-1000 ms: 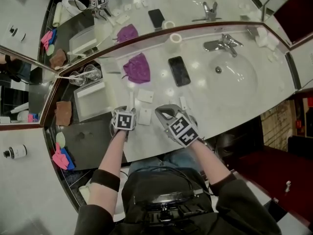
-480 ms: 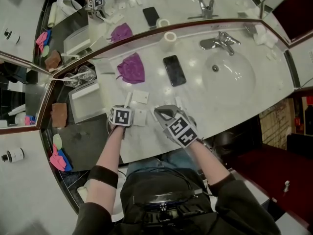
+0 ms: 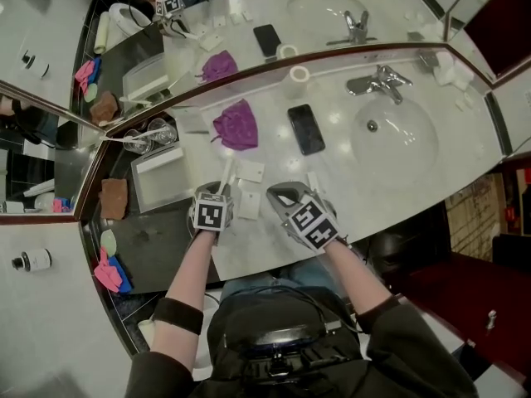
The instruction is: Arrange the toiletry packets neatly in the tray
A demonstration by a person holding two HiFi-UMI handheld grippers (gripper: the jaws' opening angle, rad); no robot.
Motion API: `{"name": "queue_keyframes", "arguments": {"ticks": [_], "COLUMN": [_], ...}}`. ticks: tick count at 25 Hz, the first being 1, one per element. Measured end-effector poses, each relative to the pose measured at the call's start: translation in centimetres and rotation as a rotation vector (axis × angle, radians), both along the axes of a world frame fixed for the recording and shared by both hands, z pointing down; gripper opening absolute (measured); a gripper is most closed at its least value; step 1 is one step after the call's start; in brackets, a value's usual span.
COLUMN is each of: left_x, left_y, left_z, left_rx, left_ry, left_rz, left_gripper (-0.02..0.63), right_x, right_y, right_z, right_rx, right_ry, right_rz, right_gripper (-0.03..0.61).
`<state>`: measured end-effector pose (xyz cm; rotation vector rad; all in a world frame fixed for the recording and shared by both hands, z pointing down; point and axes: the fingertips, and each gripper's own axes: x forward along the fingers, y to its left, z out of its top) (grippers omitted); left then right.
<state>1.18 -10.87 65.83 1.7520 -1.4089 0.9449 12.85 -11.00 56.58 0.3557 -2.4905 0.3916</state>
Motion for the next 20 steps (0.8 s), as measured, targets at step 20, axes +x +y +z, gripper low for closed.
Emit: {"name": "queue_keyframes", "arguments": {"ticks": [20], "left_x": [-6.8], "left_y": [7.2], "left_z": [-11.6], "left_rx": [0.384], "left_ry": [0.063], "left_rz": [-0.147], "left_gripper": [0.06], "right_x": [-8.7], "right_y": [4.7], "right_z": [-4.2], "right_rx": [0.078], "right_ry": [0.02], "right_rz": [-0.072], "right_gripper": [0.002]}}
